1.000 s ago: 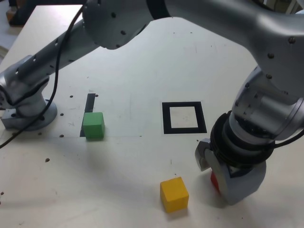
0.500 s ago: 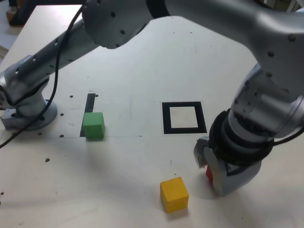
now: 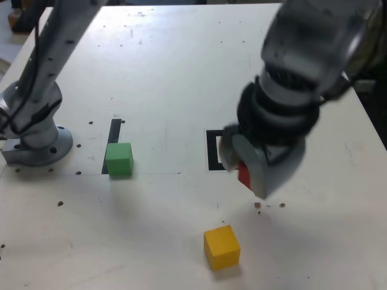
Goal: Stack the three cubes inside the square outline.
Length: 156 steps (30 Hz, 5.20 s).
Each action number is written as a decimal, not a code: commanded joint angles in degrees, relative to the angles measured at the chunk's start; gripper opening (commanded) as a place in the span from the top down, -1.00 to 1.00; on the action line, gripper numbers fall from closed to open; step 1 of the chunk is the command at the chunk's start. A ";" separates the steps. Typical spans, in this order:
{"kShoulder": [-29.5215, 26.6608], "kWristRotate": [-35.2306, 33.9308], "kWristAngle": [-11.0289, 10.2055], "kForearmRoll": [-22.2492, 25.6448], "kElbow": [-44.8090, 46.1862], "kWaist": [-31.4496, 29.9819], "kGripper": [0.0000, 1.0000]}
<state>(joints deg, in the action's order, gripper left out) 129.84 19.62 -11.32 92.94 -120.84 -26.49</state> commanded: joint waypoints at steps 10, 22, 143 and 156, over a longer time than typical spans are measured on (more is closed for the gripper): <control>-9.96 -8.05 2.70 -0.19 13.15 11.55 0.28; -13.06 -17.81 7.41 -5.97 20.29 19.54 0.28; -7.94 0.59 -1.64 -7.37 15.79 -11.28 -0.98; -2.54 0.50 0.92 -11.63 17.17 -12.92 -0.98</control>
<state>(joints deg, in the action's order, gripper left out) 126.94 20.11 -10.47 81.58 -103.76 -39.38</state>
